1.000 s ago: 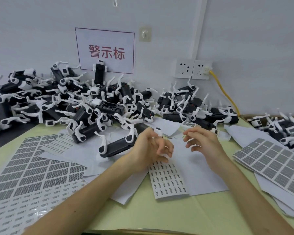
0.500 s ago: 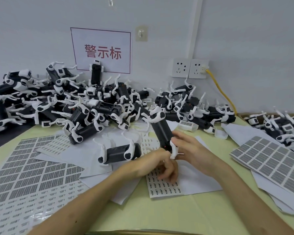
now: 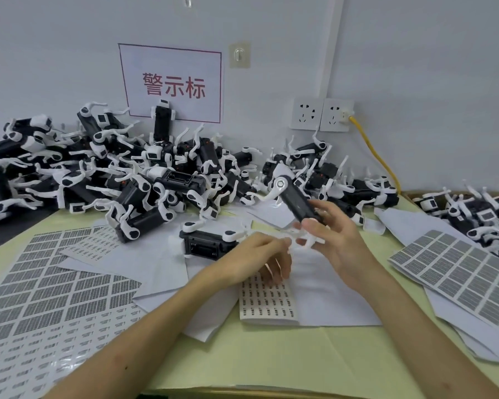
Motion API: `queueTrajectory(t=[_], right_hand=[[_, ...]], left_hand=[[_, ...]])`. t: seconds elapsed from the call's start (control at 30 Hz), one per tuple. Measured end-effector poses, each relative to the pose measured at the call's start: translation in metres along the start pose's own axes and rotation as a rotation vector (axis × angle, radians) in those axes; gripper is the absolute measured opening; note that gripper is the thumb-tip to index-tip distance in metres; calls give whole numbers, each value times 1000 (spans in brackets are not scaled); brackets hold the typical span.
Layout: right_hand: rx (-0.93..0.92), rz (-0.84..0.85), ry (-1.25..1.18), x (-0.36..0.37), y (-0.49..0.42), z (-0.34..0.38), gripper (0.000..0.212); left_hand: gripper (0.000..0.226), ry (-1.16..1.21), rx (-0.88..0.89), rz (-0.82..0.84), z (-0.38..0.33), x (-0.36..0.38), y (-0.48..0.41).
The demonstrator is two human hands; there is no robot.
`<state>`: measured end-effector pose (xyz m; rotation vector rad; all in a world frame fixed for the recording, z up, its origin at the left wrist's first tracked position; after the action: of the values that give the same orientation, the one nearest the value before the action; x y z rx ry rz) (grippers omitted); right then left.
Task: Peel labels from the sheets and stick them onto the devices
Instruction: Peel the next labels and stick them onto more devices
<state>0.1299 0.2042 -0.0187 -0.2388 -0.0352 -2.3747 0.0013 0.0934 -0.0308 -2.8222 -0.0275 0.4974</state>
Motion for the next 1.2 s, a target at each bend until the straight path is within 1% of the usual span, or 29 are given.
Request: queueTrajectory(t=[0.07,0.17,0.23,0.27,0.33,0.43,0.5,0.57,0.63,0.73,0.87,0.93,1.03,1.07,1.13,1.2], right_hand=[[-71,-108,62,-9,0,4,57],[-224,-246,330,-9,8,11,55],[-336,-301,508,-3,11,11,58],[-378,-309,557,0,13,11,59],[-413,-304,577,4,15,10,60],[-433,-254,576,7,17,11,58],[-461,-205,660,12,19,10,54],[-449,-160,711,18,20,7,51],[-437,-131,695,21,19,6,48],[-467,-88,652,24,21,9,46],[-425,-26,605,26,20,7,50],[-411,-26,597,27,20,4,57],[-372,-90,582,22,17,0,64],[-343,-123,605,18,15,-2,64],[-252,-158,713,13,9,-10,64],[-138,-114,864,15,4,-21,70]], left_hand=[[39,-26,-12,-114,3,-10,-2],[26,-26,-55,-283,9,-26,-1],[22,-7,-74,-338,11,-31,-1],[22,2,-75,-344,11,-32,0],[29,18,-76,-321,8,-32,-1],[54,97,-88,-195,3,-23,-2],[71,139,-104,-167,1,-16,-2],[78,150,-133,-217,3,-14,-2],[77,111,-138,-281,5,-16,-2],[69,90,-64,-347,4,-18,-2],[77,127,-38,-428,3,-22,2],[70,151,-13,-467,-1,-25,2],[54,237,-39,-628,-2,-40,0],[52,285,-70,-683,0,-45,1],[55,371,-119,-783,7,-56,5],[65,407,-133,-850,14,-65,6]])
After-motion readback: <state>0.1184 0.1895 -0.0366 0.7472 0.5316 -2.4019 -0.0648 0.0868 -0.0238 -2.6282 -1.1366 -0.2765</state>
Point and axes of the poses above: each hand's wrist, its own y-axis away from the middle knuckle, its own x-axis out of the palm, z = x × y, the point moved 5 cm from there along -y, towards the middle knuckle, and after that the axes turned 13 degrees about x, right-handed, at the moved point
